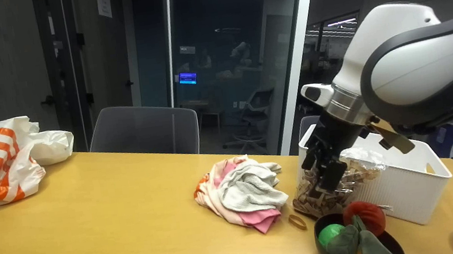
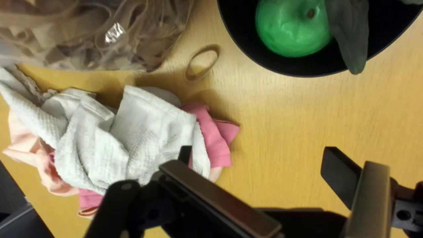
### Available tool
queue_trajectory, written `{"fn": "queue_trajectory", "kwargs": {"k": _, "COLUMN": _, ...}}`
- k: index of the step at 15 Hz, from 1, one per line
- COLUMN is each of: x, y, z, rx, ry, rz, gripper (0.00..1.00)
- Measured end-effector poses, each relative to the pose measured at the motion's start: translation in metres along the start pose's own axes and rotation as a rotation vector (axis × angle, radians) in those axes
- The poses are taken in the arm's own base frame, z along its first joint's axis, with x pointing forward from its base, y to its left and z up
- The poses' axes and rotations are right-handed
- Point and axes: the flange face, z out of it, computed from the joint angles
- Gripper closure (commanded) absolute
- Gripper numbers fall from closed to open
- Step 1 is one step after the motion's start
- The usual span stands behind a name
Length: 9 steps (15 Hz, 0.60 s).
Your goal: Unfold the white towel and the peach and pink shirts
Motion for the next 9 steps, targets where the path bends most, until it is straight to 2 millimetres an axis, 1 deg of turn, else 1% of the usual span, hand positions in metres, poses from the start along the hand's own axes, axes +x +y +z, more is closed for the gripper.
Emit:
{"fn": "queue_trajectory", "kwargs": {"k": 2, "x": 0.018, "y": -0.006, "z": 0.015, "rx": -0.001, "ry": -0.017, "rz": -0.049, "gripper": 0.00}}
{"fn": "queue_trajectory", "kwargs": {"k": 4, "x": 0.030, "y": -0.008, "z": 0.036, "rx": -0.003, "ry": -0.052, "rz": -0.078, "gripper": 0.00}}
{"fn": "queue_trajectory", "kwargs": {"k": 7, "x": 0.041, "y": -0.007, "z": 0.069, "rx": 0.005, "ry": -0.094, "rz": -0.071, "gripper": 0.00}}
{"fn": "queue_trajectory", "kwargs": {"k": 9, "x": 0.044, "y": -0.004, "z": 0.078, "rx": 0.013, "ry": -0.096, "rz": -0.066, "gripper": 0.00}}
